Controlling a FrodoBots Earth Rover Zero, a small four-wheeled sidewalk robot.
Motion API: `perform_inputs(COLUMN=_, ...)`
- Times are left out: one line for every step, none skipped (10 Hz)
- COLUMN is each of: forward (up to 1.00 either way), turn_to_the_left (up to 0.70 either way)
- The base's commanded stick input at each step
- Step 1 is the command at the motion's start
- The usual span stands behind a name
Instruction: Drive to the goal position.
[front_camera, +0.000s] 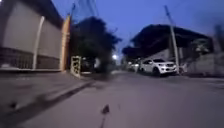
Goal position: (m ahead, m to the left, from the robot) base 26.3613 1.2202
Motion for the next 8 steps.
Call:
perform_inputs(forward=0.70, turn_to_the_left=0.00)
perform_inputs(forward=0.70, turn_to_the_left=0.00)
perform_inputs(forward=0.70, turn_to_the_left=0.00)
perform_inputs(forward=0.70, turn_to_the_left=-0.02)
perform_inputs(forward=0.70, turn_to_the_left=-0.08)
perform_inputs(forward=0.70, turn_to_the_left=-0.13)
perform_inputs(forward=0.70, turn_to_the_left=-0.18)
perform_inputs(forward=0.70, turn_to_the_left=-0.23)
